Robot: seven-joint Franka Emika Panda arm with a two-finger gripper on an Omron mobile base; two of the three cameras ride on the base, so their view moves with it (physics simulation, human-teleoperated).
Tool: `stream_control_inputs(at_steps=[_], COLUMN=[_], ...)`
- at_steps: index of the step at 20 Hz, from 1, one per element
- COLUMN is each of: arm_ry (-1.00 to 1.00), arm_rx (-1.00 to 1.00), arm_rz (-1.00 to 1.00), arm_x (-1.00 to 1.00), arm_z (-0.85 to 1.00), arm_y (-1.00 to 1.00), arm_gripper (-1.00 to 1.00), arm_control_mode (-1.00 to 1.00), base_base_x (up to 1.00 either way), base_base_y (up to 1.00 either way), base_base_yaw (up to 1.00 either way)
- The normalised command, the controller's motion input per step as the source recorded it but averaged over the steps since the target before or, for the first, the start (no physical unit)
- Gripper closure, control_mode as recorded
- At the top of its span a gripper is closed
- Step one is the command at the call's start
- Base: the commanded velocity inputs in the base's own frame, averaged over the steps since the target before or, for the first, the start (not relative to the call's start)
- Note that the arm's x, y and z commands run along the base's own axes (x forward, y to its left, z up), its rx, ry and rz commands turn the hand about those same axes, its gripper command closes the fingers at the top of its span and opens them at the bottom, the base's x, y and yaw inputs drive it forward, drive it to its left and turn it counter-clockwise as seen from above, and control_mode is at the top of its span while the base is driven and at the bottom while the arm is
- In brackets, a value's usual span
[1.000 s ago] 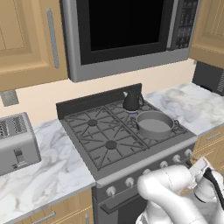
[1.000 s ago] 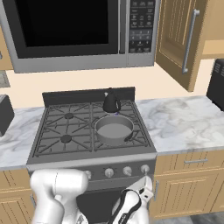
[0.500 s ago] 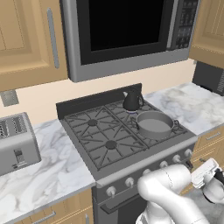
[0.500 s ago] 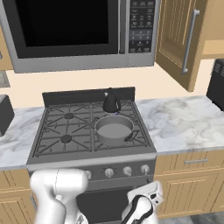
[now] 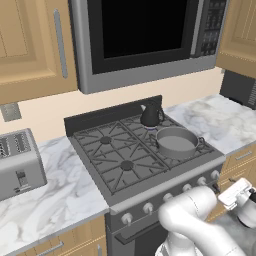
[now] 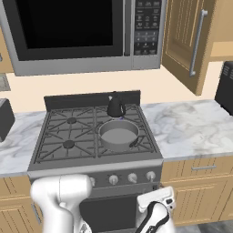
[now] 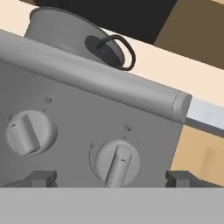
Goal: Pick the kettle from the cabinet and place it on a stove burner. Then pick the pot from the counter and place it on another stove burner. Finally, turn both burners on.
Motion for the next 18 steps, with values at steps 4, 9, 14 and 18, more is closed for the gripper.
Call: stream_control_inputs(at_steps=[4,9,14,18], arm_ry=[0.05,0.02,0.0,0.0], arm_rx=[0.16,0.12,0.04,0.02], arm_rz=[0.08,0.06,0.01,0.0], arm_x=[0.16,0.14,0.16,0.18], arm_z=[0.0,0.0,0.0,0.0], arm_y=[0.0,0.0,0.05,0.06], arm_gripper=[-1.0,-1.0,-1.0,-1.0], arm_control_mode=[-1.0,-1.0,-1.0,-1.0], base_base_x=[0.0,0.0,0.0,0.0], base_base_y=[0.0,0.0,0.0,0.0], base_base_yaw=[0.0,0.0,0.0,0.0])
